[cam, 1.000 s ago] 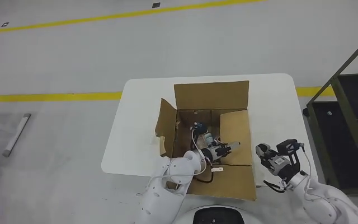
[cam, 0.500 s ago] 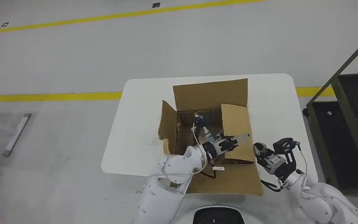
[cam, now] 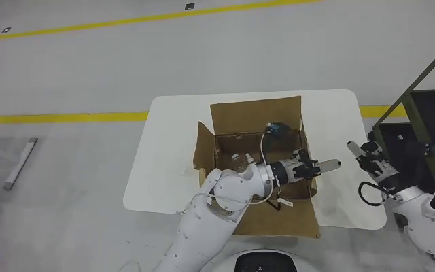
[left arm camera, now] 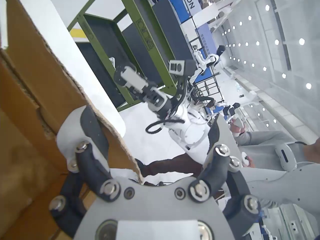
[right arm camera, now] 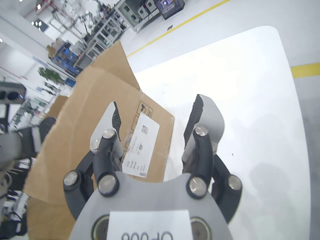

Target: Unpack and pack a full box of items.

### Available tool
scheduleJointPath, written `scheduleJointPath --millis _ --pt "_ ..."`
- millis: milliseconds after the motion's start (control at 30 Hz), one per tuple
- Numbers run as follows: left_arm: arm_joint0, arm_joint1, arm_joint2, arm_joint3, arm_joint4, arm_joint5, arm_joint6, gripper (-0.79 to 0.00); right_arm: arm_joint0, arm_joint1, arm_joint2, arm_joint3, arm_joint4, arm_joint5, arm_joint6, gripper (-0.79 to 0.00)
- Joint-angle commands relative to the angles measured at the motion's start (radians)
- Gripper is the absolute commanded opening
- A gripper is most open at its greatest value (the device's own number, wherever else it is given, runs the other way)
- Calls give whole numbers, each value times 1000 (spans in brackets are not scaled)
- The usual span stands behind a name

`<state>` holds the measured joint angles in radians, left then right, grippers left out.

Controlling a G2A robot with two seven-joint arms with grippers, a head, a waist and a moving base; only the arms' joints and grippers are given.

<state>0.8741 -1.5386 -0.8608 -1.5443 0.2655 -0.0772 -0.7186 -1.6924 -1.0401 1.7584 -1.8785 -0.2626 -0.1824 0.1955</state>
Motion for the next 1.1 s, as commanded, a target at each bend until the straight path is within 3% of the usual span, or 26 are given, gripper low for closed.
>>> scheduleJointPath --millis 0,133,300,333,400,467,633,800,867,1067 --pt "-23 -8 27 30 -1 -6 17 0 0 1 37 -7 78 11 29 -471" --pt "-62 -25 68 93 -25 -27 36 0 4 2 96 -20 197 27 105 -493" --pt "-100 -40 110 148 -39 -59 12 0 10 10 126 -28 212 11 243 -406" --pt "-108 -42 117 156 -32 -65 5 0 12 10 123 -25 214 10 260 -369" --pt "-113 -45 123 168 -37 -69 0 0 21 11 118 -22 216 8 284 -145" --pt "-119 -46 128 177 -36 -72 -10 0 27 11 107 -24 218 6 292 -182" --pt "-124 -49 138 189 -34 -77 -38 0 39 11 82 -31 220 1 324 -163" --pt "-123 -50 140 188 -28 -83 -47 0 49 10 45 -44 186 -2 339 -280" --pt "-122 -49 140 188 -25 -88 -52 0 54 9 30 -45 170 3 339 -376" --pt "-114 -45 140 185 1 -87 -76 0 57 8 -1 -39 89 33 313 -422"
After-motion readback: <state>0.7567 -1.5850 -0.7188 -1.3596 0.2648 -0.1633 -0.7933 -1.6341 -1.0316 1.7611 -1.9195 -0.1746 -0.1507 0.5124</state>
